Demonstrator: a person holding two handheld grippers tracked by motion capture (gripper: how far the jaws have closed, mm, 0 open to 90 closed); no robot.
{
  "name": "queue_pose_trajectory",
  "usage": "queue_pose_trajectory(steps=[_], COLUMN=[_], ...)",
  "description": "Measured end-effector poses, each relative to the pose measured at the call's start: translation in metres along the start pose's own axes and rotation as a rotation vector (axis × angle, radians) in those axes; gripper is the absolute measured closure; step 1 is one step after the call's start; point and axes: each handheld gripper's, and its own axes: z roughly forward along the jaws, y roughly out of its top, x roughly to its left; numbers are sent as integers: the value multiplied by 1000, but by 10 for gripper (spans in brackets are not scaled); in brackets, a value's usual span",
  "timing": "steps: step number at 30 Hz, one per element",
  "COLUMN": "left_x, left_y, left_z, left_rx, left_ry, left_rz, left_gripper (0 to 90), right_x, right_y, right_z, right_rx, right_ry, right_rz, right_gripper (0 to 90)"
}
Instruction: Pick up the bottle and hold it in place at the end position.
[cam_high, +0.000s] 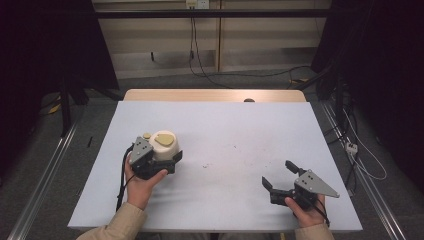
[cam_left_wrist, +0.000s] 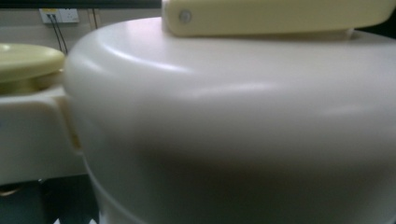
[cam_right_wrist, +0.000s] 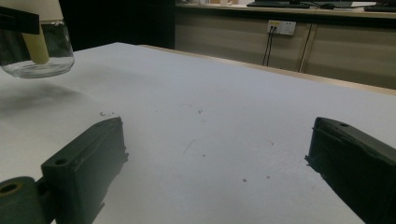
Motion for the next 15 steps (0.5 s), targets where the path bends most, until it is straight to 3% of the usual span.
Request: queue_pose_trajectory(steps=[15], left_x=[-2], left_y=[7], left_z=[9], left_rx=[-18], left_ry=[-21], left_rz=[-8], left_gripper=[52], right_x=[0], right_y=[0], right_z=[1], right_rx=[-1], right_ry=[4], right_rz=[-1], right_gripper=[33])
